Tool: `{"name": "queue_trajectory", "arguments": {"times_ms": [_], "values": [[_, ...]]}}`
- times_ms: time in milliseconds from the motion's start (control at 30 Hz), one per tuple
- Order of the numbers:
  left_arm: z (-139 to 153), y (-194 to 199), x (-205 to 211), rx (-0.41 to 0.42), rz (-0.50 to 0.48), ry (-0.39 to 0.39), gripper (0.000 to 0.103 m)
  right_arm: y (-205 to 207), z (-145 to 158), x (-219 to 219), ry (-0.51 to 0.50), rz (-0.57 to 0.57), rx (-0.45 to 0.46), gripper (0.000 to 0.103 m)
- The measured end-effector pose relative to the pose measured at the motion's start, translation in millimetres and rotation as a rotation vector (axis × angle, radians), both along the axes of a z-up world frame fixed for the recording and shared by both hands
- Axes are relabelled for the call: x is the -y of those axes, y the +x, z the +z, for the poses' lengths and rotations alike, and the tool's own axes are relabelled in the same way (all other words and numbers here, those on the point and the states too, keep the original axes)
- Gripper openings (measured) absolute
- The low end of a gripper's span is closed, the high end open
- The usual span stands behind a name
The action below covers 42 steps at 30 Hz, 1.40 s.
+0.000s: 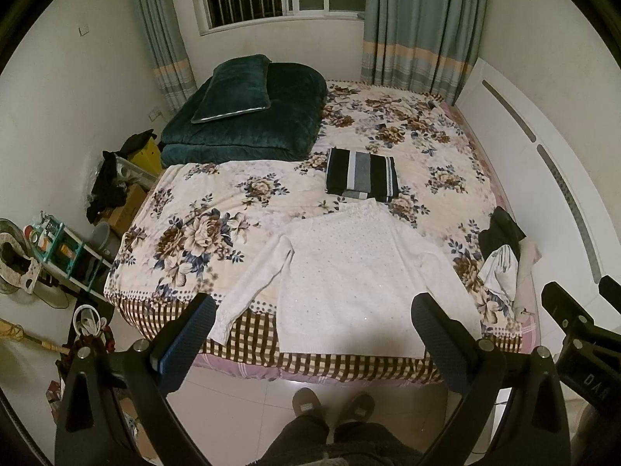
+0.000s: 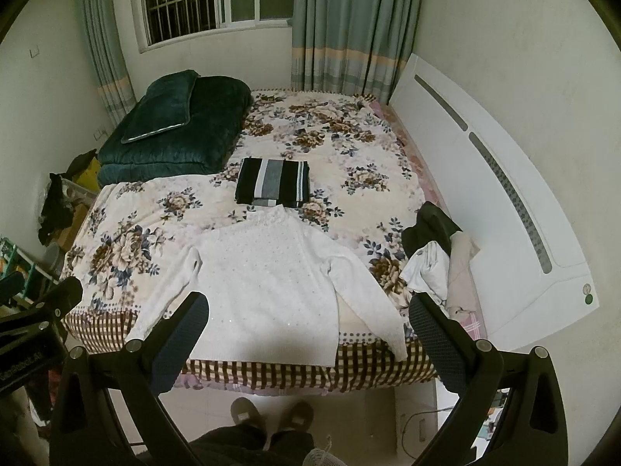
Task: Fold small clothes
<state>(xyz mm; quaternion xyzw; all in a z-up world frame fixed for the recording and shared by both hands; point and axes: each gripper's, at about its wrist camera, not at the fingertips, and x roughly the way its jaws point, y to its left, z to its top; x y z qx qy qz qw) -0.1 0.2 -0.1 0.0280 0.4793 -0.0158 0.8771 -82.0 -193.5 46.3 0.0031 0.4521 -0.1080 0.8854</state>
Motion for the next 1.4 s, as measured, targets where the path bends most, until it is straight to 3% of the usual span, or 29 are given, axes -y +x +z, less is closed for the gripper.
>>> {"name": "queue_trajectory", "arguments": {"times_ms": [1267, 1333, 1400], "values": [[2, 3, -1, 0.008, -0.001, -0.010, 0.103, 2, 11, -3, -0.005, 0.006, 0.011, 0.103], [2, 3, -1, 0.008, -0.001, -0.011, 0.103, 11, 33, -10, -0.006, 0.010, 0.010, 0.103], [2, 3, -1, 0.009, -0.002, -0.010, 0.103, 10, 32, -10, -0.007, 0.010, 0.010, 0.103]]}}
